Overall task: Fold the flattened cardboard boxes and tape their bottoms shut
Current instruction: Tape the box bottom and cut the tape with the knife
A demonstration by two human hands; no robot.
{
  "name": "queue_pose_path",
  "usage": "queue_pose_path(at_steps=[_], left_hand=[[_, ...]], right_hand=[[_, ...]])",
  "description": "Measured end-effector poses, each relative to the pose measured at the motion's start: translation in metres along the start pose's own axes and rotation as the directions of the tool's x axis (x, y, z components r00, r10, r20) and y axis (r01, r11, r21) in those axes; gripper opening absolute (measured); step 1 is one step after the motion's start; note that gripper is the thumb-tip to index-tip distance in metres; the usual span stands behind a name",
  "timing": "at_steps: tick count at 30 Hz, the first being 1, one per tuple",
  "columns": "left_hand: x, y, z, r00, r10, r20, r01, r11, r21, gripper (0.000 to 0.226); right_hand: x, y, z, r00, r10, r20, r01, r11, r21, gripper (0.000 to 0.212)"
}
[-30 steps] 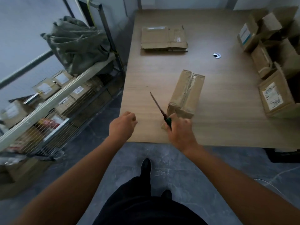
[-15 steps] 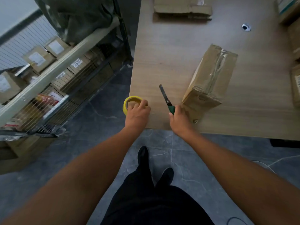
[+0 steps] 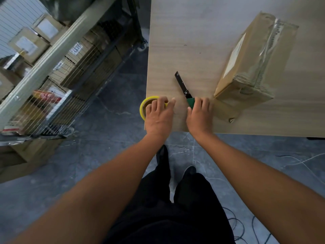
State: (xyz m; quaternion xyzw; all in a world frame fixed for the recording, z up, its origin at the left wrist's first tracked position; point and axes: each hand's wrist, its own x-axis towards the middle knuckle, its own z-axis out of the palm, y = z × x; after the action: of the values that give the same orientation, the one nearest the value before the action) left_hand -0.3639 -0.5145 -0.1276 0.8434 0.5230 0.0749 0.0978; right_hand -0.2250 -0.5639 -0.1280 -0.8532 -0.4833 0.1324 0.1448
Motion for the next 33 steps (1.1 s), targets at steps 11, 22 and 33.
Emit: queue_pose_path(at_steps=[11,22,33], left_hand=[[0.024,0.024,-0.068,0.989,0.079,0.127,-0.056,0.983,-0.175,0.049],[0.108,0.159,-0.097,0.908,0.402,0.119,-0.317,0.845,-0.431,0.061],[0.115,0.198,-0.050,0.844,0.532,0.062,-0.517,0.840,-0.167,0.061]], right_hand=[[-0.031,0.003,-0.108,0.952,-0.169,-0.255,0.235,0.938,0.254,0.043],[0.024,0.098,-0.198,0.964,0.067,-0.258,-0.023,0.985,0.170,0.056],[0.081,0.150,-0.173,0.995,-0.100,-0.024,0.102,0.941,0.324,0.060]])
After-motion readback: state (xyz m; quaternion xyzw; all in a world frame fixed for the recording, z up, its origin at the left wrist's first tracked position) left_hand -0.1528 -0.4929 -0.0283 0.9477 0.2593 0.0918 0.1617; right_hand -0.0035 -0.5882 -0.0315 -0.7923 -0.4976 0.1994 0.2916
